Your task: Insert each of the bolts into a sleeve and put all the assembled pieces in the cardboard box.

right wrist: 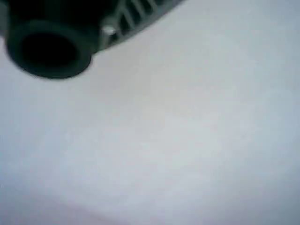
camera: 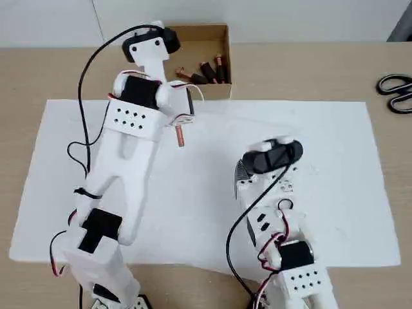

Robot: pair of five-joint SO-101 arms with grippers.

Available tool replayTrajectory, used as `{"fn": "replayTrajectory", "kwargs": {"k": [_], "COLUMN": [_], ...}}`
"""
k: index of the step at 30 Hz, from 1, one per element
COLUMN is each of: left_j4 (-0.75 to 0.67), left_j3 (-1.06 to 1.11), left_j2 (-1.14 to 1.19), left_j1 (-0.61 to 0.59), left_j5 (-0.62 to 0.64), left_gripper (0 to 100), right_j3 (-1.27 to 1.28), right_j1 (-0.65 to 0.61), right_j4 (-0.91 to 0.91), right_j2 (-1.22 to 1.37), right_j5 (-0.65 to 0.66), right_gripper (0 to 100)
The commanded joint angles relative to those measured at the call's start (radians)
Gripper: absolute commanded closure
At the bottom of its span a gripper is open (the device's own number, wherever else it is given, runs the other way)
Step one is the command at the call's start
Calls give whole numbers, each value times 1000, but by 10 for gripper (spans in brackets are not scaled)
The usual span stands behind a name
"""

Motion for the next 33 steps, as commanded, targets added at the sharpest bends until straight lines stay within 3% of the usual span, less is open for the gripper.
{"fn": "replayTrajectory", "kwargs": {"k": [1,8,14,24,33], "left_j4": [-32,-155,-222,72,158], "left_j3": [-45,-42,-53,-162,-162], "left_j2": [-23,-23,-28,-281,-466], "left_j1": [60,91,109,210,226], "left_j5": [6,12,6,-44,-35], "left_gripper": [995,995,995,995,995], "right_j3": [46,110,112,112,112], "right_j1": [-38,-93,-93,-93,-93], "right_j4": [-85,-15,22,22,22], "right_j2": [-107,-229,-252,-251,-254], "right_j5": [-8,-103,-110,-110,-109], "right_gripper": [994,994,995,995,995]}}
